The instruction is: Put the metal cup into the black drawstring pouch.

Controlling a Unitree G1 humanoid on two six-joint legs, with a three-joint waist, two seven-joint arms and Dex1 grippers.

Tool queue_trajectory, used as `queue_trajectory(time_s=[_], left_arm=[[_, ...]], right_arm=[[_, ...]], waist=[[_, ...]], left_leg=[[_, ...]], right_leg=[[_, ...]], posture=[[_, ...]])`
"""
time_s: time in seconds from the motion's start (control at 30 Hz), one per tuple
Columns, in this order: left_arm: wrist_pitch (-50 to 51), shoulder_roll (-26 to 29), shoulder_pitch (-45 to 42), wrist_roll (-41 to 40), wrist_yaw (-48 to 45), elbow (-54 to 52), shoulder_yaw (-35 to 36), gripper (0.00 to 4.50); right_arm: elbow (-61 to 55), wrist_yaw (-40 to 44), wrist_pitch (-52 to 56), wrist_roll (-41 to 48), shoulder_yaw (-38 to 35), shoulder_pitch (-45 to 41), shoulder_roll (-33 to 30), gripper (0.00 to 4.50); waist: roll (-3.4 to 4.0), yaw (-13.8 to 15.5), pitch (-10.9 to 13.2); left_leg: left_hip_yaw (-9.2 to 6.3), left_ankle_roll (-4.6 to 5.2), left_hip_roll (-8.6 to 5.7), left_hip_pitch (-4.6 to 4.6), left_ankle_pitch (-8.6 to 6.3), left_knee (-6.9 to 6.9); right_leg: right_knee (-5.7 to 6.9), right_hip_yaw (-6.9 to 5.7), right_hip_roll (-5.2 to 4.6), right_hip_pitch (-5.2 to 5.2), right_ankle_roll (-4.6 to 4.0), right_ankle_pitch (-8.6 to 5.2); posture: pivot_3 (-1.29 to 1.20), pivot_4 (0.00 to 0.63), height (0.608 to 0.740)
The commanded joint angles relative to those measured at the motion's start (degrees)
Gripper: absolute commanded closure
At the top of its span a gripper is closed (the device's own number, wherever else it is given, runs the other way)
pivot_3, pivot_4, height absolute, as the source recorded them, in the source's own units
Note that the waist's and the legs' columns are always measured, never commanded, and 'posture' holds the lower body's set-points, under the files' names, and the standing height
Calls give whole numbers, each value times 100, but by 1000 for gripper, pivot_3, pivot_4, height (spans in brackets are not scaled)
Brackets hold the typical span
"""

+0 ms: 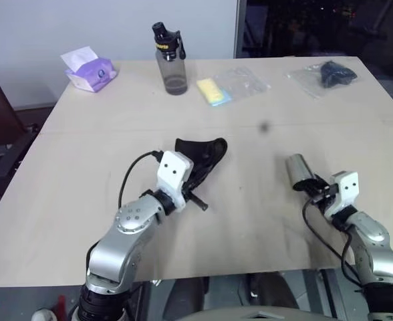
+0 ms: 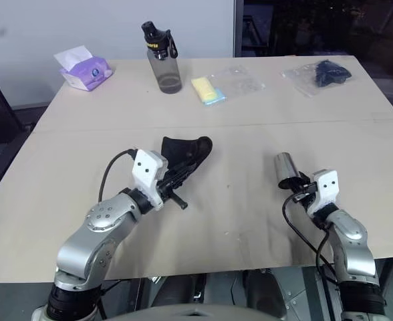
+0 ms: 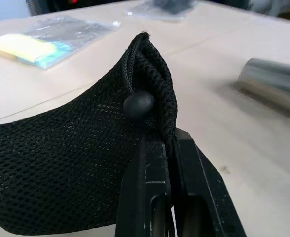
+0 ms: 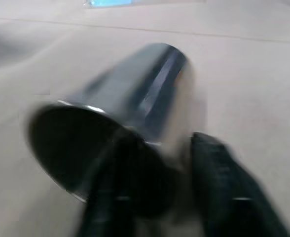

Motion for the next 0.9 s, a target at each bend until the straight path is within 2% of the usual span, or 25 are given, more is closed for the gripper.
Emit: queue_trajectory(time_s=[0.03,0.27,0.4,0.63,0.9], left_arm=[[-338,-65,-211,-204,-210,279,139,4500],[-563,-28,-661,-281,-579,910,37,4500],[-522,-224,-920,-336,-537,1035,-83,4500],[-495,-329,-963,-445,-616,907,-213,4500],[-536,-348,-950,-548,-544,875,-131,4500]], right_arm=[[25,78,-117,73,-26,-150,-11,4470],[-841,390,447,671,179,-995,-27,4470],[-1597,273,886,840,676,-1566,222,4470],[-1318,452,672,157,1330,-1524,84,4470],[-1234,614,620,-35,1341,-1152,-195,4470]], waist=[[-1,6,-1],[6,-29,4],[6,-12,4],[3,12,4],[3,-5,5]], left_leg=[[0,0,-1,2,0,1],[1,1,-1,3,0,3],[-7,0,0,-2,0,0],[-10,0,-2,-10,0,1],[-7,0,0,-7,0,2]], right_leg=[[0,0,0,2,0,0],[2,3,6,1,0,1],[3,-2,9,-2,-16,13],[-2,-9,4,-1,-4,22],[1,-7,6,-2,-19,13]], posture=[[0,150,740],[0,150,740],[0,150,740],[0,150,740],[0,150,740]])
